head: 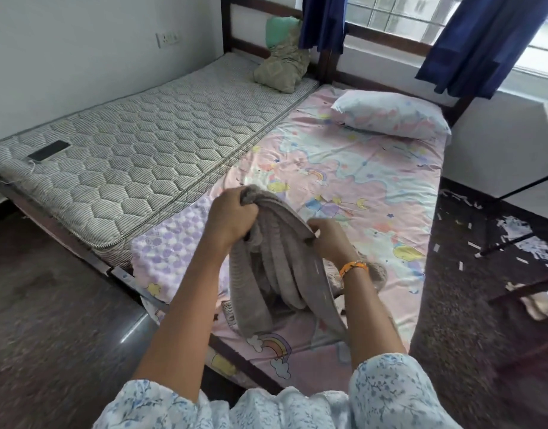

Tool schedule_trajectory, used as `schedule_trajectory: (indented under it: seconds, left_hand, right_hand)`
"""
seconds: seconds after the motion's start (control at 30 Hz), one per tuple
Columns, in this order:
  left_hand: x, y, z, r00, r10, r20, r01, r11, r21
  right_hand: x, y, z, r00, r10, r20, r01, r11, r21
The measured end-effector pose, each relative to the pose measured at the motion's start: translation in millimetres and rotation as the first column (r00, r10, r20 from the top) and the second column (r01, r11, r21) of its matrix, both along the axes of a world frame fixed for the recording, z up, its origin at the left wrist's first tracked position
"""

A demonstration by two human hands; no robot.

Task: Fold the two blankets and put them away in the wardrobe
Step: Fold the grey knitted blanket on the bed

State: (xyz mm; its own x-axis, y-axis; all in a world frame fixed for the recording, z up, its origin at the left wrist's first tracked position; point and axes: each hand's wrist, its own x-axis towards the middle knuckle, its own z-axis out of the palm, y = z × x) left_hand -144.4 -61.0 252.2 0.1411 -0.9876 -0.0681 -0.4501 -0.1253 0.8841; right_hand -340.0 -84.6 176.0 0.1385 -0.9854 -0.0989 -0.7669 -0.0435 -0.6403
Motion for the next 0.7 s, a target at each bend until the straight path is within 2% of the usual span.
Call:
schedule_trajectory:
  seconds: [0.1,0.17,0.2,0.27,0.33,0.4,0.47,0.53,0.63,0.7]
  left_hand:
    - [14,-11,1,0.960,0.235,-0.150,-0.249,0.965,-0.081]
    - [18,-16,-1,0.935,0.282,-0.214,-0.313,0.941,-0.128]
    - [18,-17,-4,0.941,0.248,-0.230,-0.284,0.948,-0.142]
    - [11,-17,-13,0.983,0.098,-0.153,-0.116,0.987,-0.113]
    - [-2,-11,-21,0.991,-0.109,-0.074,0.107,0.994,-0.027]
    - [-8,-7,-27,0.984,-0.179,-0.013,0.179,0.984,-0.008]
    - [-9,-5,-23,0.994,-0.099,0.040,0.100,0.994,-0.041]
    - [-6,-7,-16,0.998,-0.019,0.053,0.024,0.995,-0.092]
    - [-5,-8,-4,0.999,0.034,-0.019,-0.037,0.984,-0.173]
    - [-5,-9,-1,0.988,0.098,-0.122,-0.123,0.968,-0.217]
  right_hand:
    - [-20,1,-36,0.975,-0.217,-0.043,0.221,0.960,0.169]
    - [-16,-3,-32,0.964,-0.263,0.023,0.257,0.954,0.154]
    - [-8,-5,-22,0.960,-0.266,0.085,0.256,0.961,0.107]
    - [17,-6,10,0.946,-0.179,0.271,0.179,0.984,0.024]
    - [38,-3,44,0.905,0.045,0.423,-0.031,0.999,-0.039]
    - [45,0,65,0.854,0.216,0.474,-0.200,0.976,-0.085]
    - [42,-2,65,0.889,0.219,0.403,-0.198,0.976,-0.096]
    - [37,-3,49,0.951,0.095,0.294,-0.066,0.992,-0.106]
    - [29,-5,10,0.979,-0.108,0.172,0.124,0.989,-0.084]
    - [19,-2,-10,0.984,-0.180,0.007,0.179,0.983,0.038]
